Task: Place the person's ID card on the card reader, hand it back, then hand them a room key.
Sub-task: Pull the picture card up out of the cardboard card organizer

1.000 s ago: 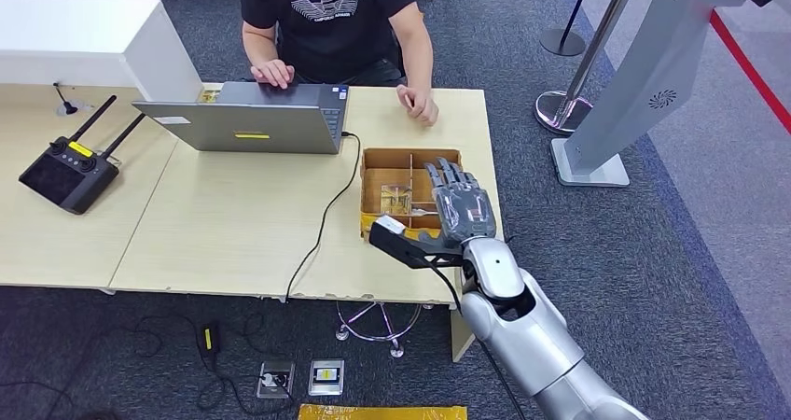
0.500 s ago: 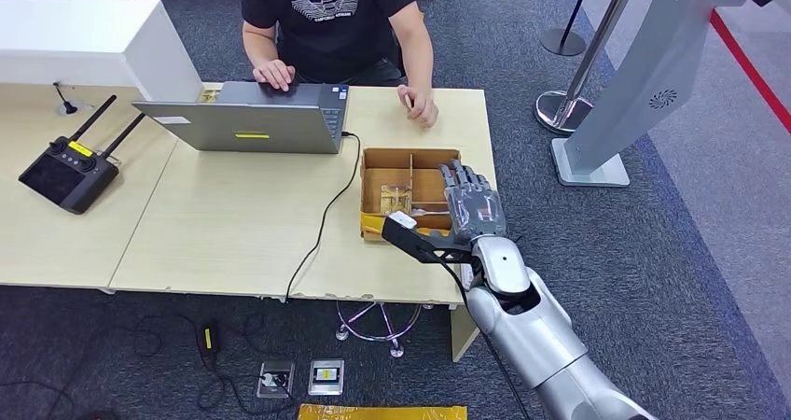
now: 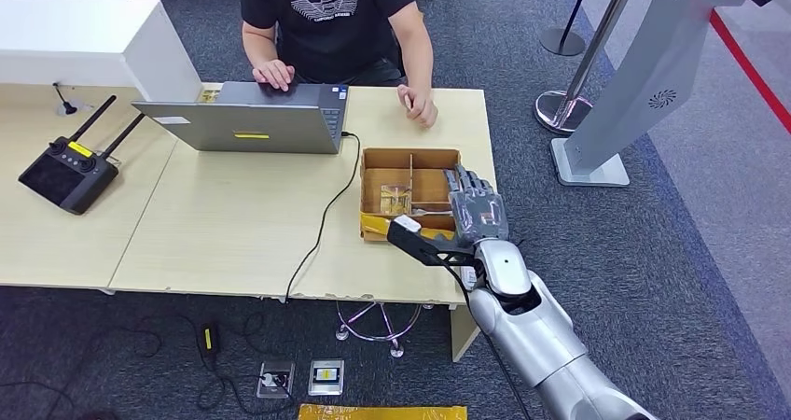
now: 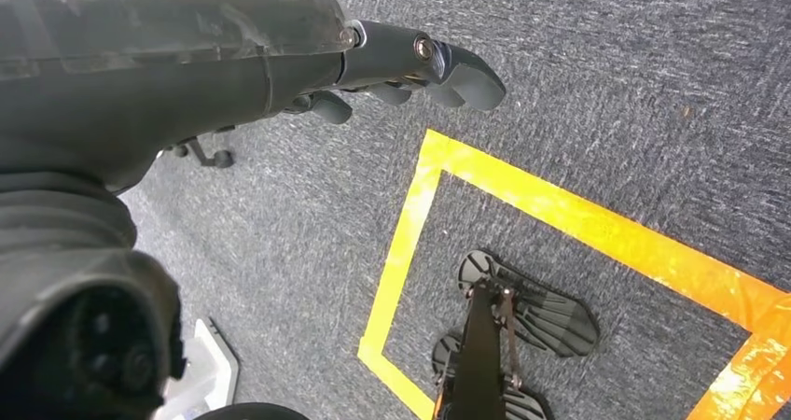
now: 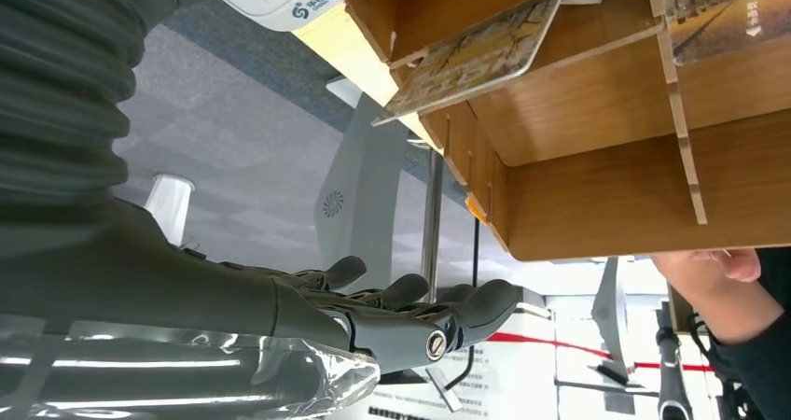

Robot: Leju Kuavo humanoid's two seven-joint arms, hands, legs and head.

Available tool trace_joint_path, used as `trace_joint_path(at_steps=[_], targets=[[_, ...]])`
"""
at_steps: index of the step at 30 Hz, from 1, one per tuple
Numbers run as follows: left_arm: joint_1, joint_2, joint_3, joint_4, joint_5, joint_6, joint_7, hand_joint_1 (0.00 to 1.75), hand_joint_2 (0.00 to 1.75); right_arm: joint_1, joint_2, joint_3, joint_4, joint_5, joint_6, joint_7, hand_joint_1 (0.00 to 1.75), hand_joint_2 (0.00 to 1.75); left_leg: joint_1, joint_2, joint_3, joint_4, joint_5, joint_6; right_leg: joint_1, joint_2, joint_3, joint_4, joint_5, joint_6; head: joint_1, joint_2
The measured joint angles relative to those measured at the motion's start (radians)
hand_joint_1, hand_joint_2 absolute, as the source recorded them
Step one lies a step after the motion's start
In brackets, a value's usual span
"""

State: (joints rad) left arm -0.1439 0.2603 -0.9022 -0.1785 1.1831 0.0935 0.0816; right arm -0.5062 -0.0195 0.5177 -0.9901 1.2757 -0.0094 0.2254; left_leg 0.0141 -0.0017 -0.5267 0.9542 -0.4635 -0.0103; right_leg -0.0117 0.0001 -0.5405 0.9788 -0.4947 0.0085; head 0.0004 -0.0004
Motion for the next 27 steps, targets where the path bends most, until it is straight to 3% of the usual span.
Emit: trace_joint_path(at_steps=[27], targets=[[-0.001, 0.003, 0.000, 0.000, -0.004, -0.002, -0.002, 0.00, 0.00, 0.000, 0.037, 0.001, 0.050, 0.008, -0.024, -0.018, 0.00, 1.75, 0.000, 0.000, 0.000, 0.000, 0.000, 0.000, 0.000, 0.000, 0.000, 0.000, 0.000, 0.000, 0.000, 0.000]])
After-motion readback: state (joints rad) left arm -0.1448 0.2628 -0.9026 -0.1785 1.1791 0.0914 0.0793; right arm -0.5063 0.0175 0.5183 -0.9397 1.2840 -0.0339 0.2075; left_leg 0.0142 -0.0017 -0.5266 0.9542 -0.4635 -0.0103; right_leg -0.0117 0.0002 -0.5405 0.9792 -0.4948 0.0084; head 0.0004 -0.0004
